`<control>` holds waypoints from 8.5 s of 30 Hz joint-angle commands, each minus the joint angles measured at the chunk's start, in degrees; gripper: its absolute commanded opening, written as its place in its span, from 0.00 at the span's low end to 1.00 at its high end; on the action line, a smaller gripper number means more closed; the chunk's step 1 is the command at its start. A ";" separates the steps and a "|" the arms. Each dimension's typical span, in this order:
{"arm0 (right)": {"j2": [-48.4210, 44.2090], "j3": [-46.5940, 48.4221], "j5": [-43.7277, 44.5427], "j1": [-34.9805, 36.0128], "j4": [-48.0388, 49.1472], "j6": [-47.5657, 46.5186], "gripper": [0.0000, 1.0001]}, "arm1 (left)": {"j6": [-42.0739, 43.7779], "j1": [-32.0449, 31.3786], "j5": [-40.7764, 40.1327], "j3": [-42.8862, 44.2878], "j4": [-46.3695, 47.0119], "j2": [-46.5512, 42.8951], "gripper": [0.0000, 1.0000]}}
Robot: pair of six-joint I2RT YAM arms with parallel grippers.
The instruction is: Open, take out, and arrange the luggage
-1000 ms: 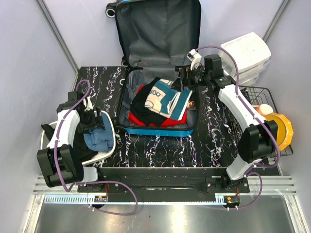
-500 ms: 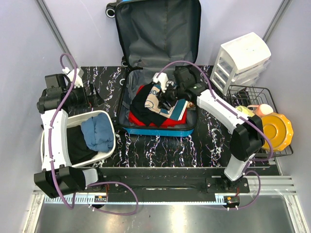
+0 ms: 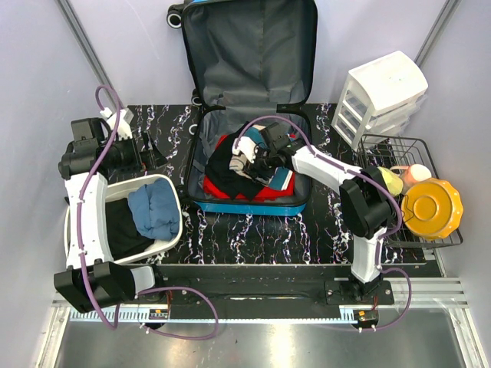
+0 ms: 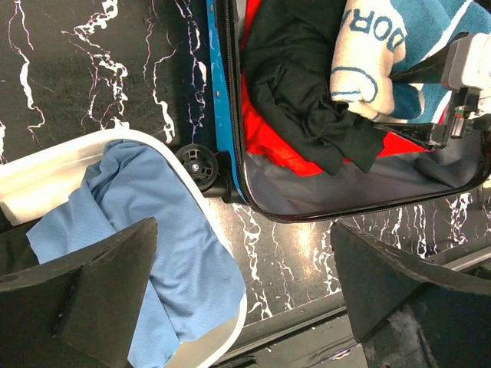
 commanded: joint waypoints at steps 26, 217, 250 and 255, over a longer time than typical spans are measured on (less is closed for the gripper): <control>-21.08 -8.07 -4.83 3.53 6.26 1.93 0.00 | -25.26 -22.38 10.82 2.47 26.52 19.91 0.99; -11.06 7.39 -11.69 -5.78 -10.97 14.42 0.00 | -38.87 -21.94 7.66 11.52 26.95 33.18 0.99; -15.11 -0.08 -21.35 -6.84 -11.58 18.45 0.19 | -21.15 -31.44 12.40 15.48 19.43 40.68 0.00; -14.84 -0.26 -23.03 -6.84 -11.50 20.22 0.77 | -7.79 -28.82 8.19 11.88 7.75 33.37 0.00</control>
